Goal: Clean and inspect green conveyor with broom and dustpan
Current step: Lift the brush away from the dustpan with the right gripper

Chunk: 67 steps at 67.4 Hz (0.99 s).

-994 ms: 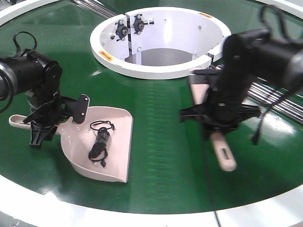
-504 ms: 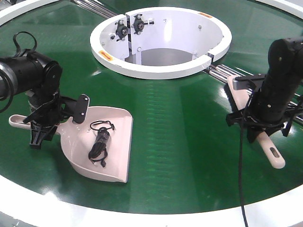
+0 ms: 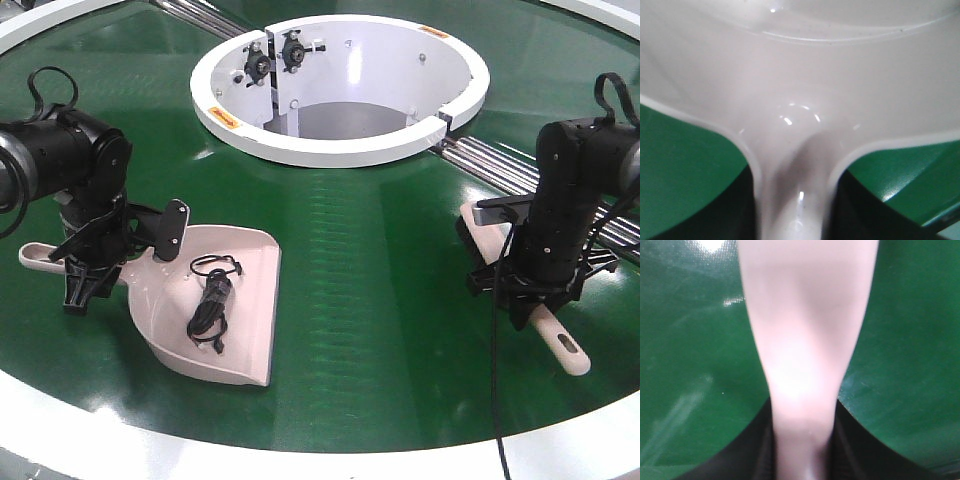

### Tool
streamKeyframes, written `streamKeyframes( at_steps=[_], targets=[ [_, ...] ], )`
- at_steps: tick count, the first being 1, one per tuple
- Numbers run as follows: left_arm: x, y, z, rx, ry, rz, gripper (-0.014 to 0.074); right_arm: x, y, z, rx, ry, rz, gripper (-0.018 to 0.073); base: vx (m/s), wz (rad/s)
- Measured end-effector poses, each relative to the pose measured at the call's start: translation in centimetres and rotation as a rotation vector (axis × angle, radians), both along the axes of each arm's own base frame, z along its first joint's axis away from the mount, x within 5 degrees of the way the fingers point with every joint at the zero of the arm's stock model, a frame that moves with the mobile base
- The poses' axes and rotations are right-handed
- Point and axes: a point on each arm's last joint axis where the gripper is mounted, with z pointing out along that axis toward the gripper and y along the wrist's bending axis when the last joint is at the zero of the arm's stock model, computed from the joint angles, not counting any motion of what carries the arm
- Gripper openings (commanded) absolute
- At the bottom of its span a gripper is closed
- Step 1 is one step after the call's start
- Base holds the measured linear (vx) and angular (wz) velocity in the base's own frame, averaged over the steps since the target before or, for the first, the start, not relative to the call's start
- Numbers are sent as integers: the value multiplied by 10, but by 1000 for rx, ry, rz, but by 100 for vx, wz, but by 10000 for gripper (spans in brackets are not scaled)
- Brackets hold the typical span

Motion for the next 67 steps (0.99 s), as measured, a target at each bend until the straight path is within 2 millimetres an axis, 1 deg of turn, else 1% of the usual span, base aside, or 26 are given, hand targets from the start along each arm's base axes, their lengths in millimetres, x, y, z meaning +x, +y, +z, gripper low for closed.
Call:
streamKeyframes(
  at_steps=[25, 35, 41, 50, 67],
  targets=[
    [0, 0, 0, 0, 0, 0, -6, 1, 0, -1, 1, -2, 0, 52, 0, 0],
    [0, 0, 0, 0, 0, 0, -6, 2, 0, -7, 1, 13, -1, 66, 0, 0],
    [0, 0, 0, 0, 0, 0, -6, 2, 1, -7, 4, 10, -1, 82, 0, 0],
    [0, 0, 0, 0, 0, 0, -6, 2, 1, -7, 4, 10, 0, 134, 0, 0],
    [0, 0, 0, -3, 1, 1, -6, 2, 1, -8, 6, 9, -1, 279, 0, 0]
  ],
)
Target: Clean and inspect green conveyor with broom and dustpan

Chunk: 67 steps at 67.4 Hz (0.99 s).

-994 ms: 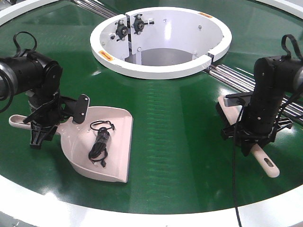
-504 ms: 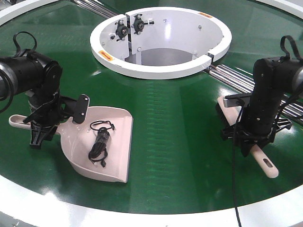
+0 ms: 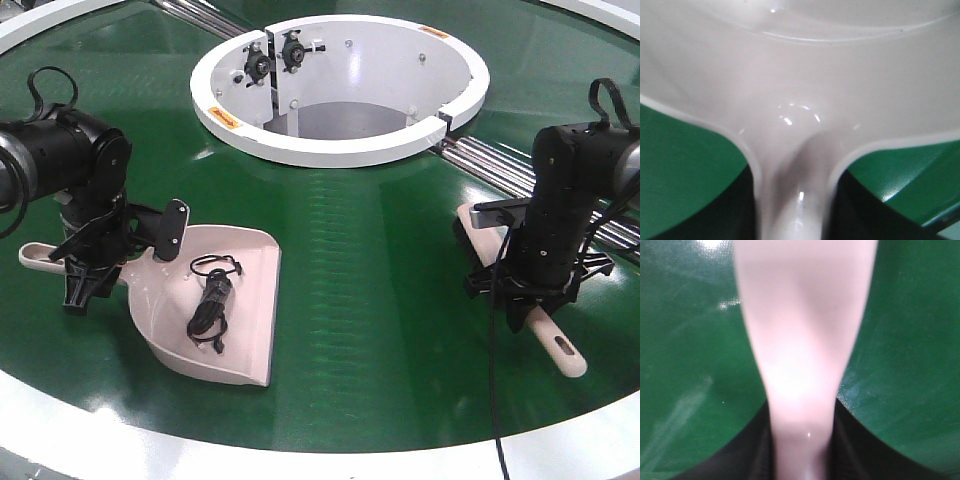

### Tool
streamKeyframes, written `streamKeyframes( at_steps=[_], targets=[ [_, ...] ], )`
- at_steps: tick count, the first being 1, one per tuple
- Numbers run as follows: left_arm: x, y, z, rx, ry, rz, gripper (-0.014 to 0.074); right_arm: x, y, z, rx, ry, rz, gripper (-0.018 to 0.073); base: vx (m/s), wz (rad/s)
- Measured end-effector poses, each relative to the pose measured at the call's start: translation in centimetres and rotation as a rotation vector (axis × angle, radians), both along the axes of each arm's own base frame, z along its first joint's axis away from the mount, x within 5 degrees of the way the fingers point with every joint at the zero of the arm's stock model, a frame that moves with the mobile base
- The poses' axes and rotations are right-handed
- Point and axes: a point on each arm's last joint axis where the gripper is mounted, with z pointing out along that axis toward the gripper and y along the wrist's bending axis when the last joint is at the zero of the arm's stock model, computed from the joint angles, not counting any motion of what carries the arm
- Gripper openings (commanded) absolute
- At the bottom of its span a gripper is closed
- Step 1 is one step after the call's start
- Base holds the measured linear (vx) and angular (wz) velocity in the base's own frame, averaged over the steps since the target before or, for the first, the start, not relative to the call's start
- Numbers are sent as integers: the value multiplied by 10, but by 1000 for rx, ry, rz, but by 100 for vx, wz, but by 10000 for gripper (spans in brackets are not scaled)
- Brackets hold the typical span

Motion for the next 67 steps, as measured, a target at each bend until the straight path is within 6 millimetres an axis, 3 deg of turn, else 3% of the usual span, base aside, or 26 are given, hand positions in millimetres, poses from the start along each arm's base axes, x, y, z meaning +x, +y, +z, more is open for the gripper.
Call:
streamKeyframes(
  at_steps=[19, 37, 50, 67],
  targets=[
    [-2, -5, -1, -57, 14, 25, -2, 0, 0, -1, -1, 2, 0, 370, 0, 0],
    [-3, -10, -3, -113, 30, 51, 48, 0, 0, -1, -1, 2, 0, 377, 0, 0],
    [-4, -11, -3, -134, 39, 67, 141, 0, 0, -1, -1, 2, 0, 377, 0, 0],
    [-5, -12, -3, -144, 41, 78, 348, 0, 0, -1, -1, 2, 0, 377, 0, 0]
  ],
)
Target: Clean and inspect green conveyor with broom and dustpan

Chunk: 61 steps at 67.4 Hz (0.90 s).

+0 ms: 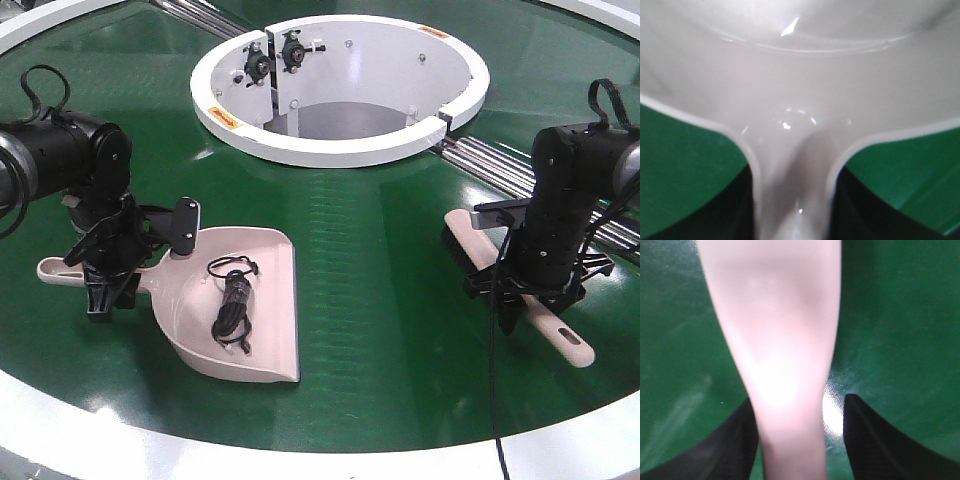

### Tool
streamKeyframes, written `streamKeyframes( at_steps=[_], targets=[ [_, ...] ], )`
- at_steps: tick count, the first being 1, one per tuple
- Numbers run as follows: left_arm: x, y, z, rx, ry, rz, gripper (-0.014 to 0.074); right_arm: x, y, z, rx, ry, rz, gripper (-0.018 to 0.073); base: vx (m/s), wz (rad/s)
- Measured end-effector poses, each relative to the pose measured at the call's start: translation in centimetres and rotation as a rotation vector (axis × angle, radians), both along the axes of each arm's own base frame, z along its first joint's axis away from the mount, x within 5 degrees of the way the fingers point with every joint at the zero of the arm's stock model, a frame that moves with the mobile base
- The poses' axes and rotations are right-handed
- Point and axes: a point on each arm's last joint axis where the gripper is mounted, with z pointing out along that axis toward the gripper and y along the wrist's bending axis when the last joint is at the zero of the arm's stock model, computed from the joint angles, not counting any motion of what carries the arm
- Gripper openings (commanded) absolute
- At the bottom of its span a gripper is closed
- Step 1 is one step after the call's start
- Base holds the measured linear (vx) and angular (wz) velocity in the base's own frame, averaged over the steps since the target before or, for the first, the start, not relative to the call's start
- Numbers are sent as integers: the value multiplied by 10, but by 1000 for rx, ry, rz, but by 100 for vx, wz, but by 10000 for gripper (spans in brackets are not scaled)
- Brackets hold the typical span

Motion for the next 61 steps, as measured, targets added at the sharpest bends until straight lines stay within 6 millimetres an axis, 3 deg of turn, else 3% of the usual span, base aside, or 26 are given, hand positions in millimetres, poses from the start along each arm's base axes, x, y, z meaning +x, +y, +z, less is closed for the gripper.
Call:
streamKeyframes(
  at_steps=[14, 24, 51, 61],
  targets=[
    [2, -1, 0, -17, -24, 62, 531, 0, 0, 0, 0, 0, 0, 377, 0, 0],
    [2, -1, 0, -24, -36, 123, 598, 0, 0, 0, 0, 0, 0, 377, 0, 0],
    [-2, 0, 0, -18, -2, 267, 573, -6, -1, 29, 3, -78, 2, 377, 0, 0],
    [-5, 0, 11, -29, -28, 279, 568, -10, -1, 44, 8, -117, 0, 377, 0, 0]
  ],
)
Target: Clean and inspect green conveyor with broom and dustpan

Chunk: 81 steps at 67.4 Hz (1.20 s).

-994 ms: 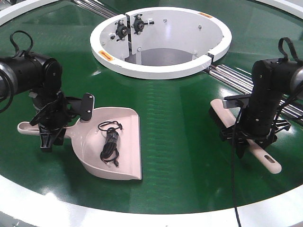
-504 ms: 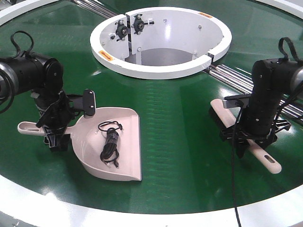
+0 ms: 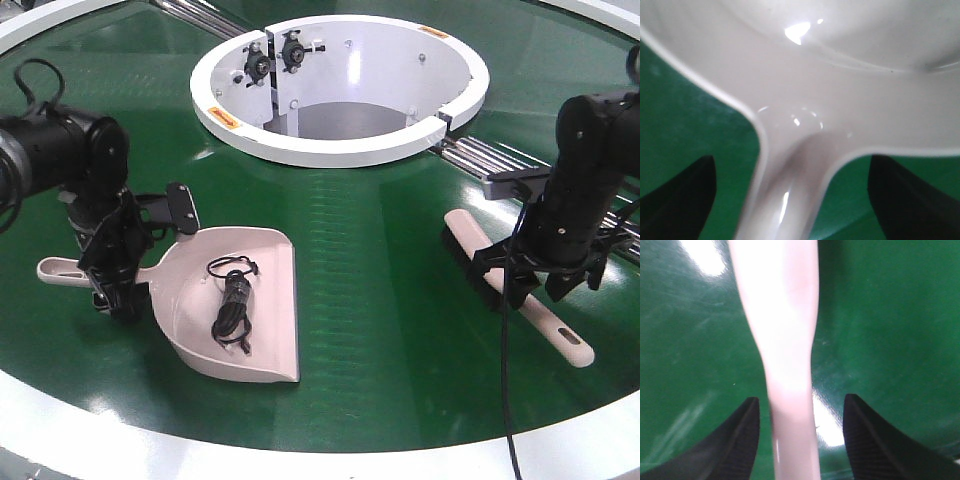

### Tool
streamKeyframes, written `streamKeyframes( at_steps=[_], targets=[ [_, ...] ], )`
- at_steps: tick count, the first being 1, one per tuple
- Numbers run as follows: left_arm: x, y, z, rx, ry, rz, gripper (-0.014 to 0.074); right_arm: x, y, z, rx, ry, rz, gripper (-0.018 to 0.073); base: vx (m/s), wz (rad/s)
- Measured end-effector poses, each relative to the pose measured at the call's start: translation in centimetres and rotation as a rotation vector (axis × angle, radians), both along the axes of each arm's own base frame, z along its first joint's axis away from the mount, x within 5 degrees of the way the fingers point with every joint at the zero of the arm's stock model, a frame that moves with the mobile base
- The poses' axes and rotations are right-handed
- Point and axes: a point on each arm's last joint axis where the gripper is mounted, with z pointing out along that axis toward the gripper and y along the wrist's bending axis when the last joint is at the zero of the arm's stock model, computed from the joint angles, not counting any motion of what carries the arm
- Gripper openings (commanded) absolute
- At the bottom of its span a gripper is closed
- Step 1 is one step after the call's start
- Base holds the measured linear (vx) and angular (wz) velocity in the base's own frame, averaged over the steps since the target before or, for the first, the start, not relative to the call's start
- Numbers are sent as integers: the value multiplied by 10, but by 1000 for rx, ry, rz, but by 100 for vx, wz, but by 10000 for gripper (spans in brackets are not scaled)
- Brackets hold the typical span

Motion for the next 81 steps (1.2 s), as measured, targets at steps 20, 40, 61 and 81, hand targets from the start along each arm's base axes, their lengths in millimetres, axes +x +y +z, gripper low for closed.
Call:
streamKeyframes(
  at_steps=[20, 40, 61, 81],
  targets=[
    [-18, -3, 52, -114, -104, 32, 551, -16, 2, 43, 49, -111, -22, 377, 0, 0],
    [-48, -14, 108, -371, -187, 176, 503, -66, -1, 131, 110, -395, -15, 377, 0, 0],
    [-89, -10, 167, -536, -298, 312, 462, -165, -10, 177, 128, -818, 59, 377, 0, 0],
    [-176, 13, 232, -725, -610, 361, 462, -268, -19, 148, 165, -1294, 85, 377, 0, 0]
  ],
)
